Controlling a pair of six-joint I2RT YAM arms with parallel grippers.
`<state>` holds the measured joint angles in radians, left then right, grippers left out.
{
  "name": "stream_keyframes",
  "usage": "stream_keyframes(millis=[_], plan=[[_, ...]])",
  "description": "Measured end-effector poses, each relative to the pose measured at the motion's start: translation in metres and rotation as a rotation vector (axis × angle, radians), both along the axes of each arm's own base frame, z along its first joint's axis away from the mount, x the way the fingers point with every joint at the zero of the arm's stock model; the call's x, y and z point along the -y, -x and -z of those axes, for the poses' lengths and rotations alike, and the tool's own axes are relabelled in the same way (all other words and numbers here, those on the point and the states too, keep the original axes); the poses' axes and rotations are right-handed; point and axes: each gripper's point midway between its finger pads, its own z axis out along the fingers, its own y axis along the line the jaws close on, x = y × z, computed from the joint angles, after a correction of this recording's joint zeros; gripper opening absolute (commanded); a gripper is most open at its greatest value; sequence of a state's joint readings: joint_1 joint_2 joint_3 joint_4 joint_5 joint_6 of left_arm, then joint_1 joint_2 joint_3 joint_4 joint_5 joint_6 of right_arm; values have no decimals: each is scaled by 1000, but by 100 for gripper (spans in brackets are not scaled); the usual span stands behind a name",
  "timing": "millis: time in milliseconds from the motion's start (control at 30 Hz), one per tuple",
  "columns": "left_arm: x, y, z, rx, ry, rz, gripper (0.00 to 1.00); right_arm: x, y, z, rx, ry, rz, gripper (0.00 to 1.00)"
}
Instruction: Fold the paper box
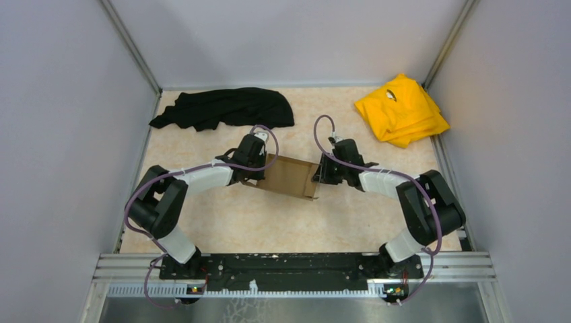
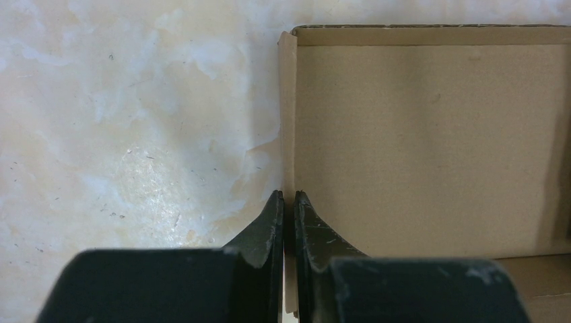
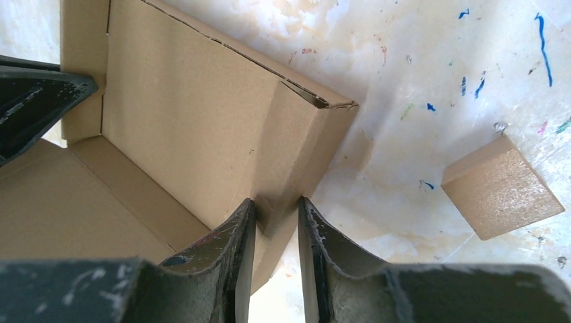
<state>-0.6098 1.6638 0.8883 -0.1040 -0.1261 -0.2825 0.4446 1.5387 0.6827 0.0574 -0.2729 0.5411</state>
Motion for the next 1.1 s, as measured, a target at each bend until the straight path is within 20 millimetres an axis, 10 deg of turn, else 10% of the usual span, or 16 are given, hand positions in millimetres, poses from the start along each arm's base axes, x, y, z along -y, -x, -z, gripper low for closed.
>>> stream_keyframes(millis=[1100], plan=[[21, 38, -26, -101, 156, 138, 41, 11, -29, 0, 78, 460, 3, 19]])
